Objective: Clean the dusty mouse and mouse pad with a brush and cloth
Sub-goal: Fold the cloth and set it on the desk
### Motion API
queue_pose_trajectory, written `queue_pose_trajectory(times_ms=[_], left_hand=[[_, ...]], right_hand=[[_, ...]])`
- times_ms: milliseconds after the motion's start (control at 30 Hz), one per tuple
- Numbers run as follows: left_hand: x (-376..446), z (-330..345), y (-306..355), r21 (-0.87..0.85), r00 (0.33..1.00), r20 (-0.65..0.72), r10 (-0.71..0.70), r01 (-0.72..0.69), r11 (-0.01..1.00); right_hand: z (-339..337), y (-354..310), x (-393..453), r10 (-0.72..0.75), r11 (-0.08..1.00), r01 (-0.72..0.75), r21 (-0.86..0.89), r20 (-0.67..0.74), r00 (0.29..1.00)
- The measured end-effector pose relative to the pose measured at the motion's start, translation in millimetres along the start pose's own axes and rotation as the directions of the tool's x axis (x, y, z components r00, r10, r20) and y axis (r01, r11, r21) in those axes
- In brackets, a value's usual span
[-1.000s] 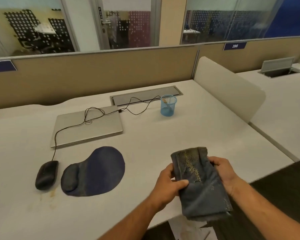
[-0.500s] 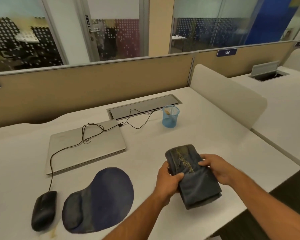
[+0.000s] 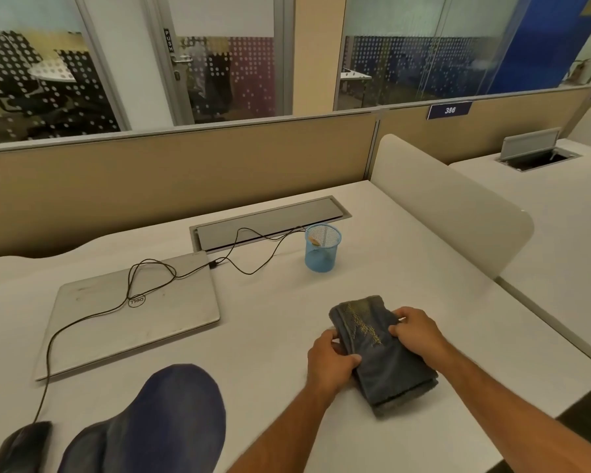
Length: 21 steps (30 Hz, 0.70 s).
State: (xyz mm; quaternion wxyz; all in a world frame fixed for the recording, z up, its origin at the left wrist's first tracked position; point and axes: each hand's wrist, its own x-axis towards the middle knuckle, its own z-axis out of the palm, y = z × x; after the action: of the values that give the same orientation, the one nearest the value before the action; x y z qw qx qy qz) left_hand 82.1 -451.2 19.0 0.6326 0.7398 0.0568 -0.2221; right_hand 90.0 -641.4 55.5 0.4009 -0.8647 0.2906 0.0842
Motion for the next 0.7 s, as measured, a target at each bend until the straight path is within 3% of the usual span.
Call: queue_pose_trajectory(times_ms=[100, 200, 300, 400, 533, 700], left_hand=[[5.5, 3.1, -2.1, 0.182, 0.998, -0.04, 0.055, -0.047, 0.982], [6.2, 1.1, 0.4, 0.446, 0.99, -0.039, 0.136, -0.105, 0.889], [4.6, -5.5, 0.7, 0.511, 0.985, -0.028, 0.173, -0.135, 0.849], [-0.1, -18.0, 0.0, 0.517, 0.982, -0.029, 0.189, -0.147, 0.843], [-6.1, -54.9, 4.9, 0.576, 0.972, -0.062, 0.225, -0.149, 0.804], [-17.3, -132.6, 11.6, 0.56, 0.943, -0.189, 0.275, -0.127, 0.819]], right_hand=[[4.1, 4.3, 2.3, -0.098, 0.968, 0.081, -0.239, -0.058, 0.994], [7.8, 6.2, 0.0, -0.195, 0.881, 0.129, -0.456, -0.101, 0.976], [9.5, 1.1, -5.3, -0.27, 0.817, 0.153, -0.556, -0.135, 0.953], [10.0, -11.5, -14.1, -0.354, 0.82, 0.193, -0.539, -0.212, 0.911], [31.6, -41.1, -33.8, -0.476, 0.845, 0.356, -0.399, -0.258, 0.841], [98.7, -91.8, -68.9, -0.438, 0.891, 0.412, -0.193, -0.121, 0.891]])
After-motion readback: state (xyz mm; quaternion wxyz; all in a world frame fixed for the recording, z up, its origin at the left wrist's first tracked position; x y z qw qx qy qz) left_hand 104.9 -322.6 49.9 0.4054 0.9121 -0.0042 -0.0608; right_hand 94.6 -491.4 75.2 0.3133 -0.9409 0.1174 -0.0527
